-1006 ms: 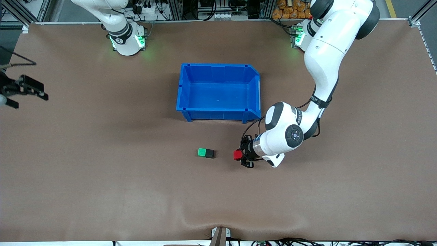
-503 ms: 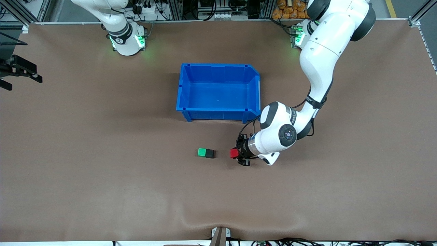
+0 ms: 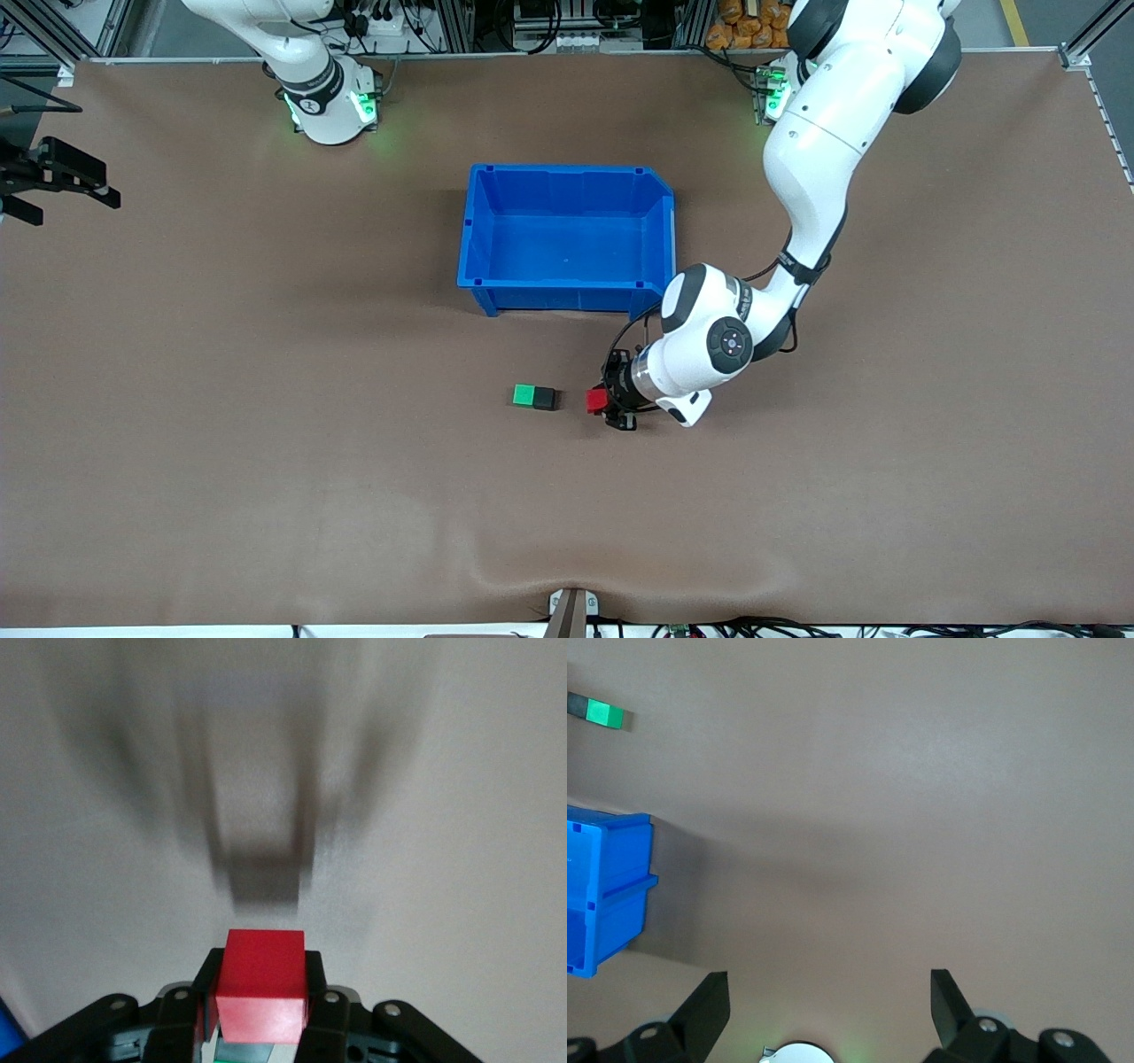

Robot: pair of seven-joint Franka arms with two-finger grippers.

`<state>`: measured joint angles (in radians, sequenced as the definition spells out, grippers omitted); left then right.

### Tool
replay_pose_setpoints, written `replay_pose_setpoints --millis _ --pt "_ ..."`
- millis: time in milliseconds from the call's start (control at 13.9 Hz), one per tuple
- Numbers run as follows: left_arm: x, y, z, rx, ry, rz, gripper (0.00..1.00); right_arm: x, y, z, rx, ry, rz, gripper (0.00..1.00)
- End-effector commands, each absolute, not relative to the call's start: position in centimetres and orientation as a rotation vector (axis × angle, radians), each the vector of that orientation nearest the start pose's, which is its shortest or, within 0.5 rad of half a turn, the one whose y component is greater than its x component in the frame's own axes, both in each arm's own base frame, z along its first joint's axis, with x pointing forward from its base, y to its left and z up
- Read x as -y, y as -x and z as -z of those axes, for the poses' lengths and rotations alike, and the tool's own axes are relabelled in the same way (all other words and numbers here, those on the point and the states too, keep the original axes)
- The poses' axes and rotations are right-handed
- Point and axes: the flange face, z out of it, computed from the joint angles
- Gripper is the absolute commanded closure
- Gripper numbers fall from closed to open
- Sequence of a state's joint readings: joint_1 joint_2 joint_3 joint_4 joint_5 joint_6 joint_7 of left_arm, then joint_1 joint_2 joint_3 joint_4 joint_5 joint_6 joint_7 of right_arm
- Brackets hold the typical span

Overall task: Attach green and red cubes to black cube
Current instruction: 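Carry the red cube against the black cube's free side with the left gripper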

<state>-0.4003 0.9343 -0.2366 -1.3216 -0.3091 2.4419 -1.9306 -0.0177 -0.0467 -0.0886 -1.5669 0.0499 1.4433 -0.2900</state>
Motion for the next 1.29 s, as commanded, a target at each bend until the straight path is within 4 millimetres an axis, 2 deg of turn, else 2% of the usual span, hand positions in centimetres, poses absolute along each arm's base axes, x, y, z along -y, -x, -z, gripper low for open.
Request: replay_pose_setpoints --millis 0,144,359,503,718,934,1006,1221 --pt "43.6 -64.0 -19.9 -2.039 -1.873 0.477 1.0 5.6 -51.9 -65.1 0.278 3.077 -0.072 0.0" --pt "44.8 -63.2 -19.6 -2.025 -1.893 0.484 1.0 5.5 -52.0 -65.1 0.282 3.078 -0.065 0.0" --pt "45.6 -62.7 -19.2 -2.018 -1.905 0.491 1.0 5.3 -52.2 -64.9 0.319 3.086 -0.063 0.0" --pt "45.6 -62.6 -18.8 -2.017 -1.91 0.492 1.0 4.0 -52.5 -65.2 0.357 3.094 -0.041 0.0" --pt "45.8 -63.3 -18.2 -2.015 -1.895 0.492 1.0 3.9 -52.4 -65.3 0.165 3.095 -0.04 0.0" --pt "46.3 -62.8 -17.7 -2.009 -1.909 0.491 1.0 3.7 -52.4 -65.2 0.117 3.093 -0.062 0.0" --pt "47.0 -62.4 -17.2 -1.998 -1.906 0.48 1.0 3.7 -52.6 -65.0 0.102 3.084 -0.06 0.0" --pt "47.3 -62.1 -16.2 -1.987 -1.905 0.467 1.0 4.5 -53.0 -64.4 0.068 3.08 -0.075 0.0"
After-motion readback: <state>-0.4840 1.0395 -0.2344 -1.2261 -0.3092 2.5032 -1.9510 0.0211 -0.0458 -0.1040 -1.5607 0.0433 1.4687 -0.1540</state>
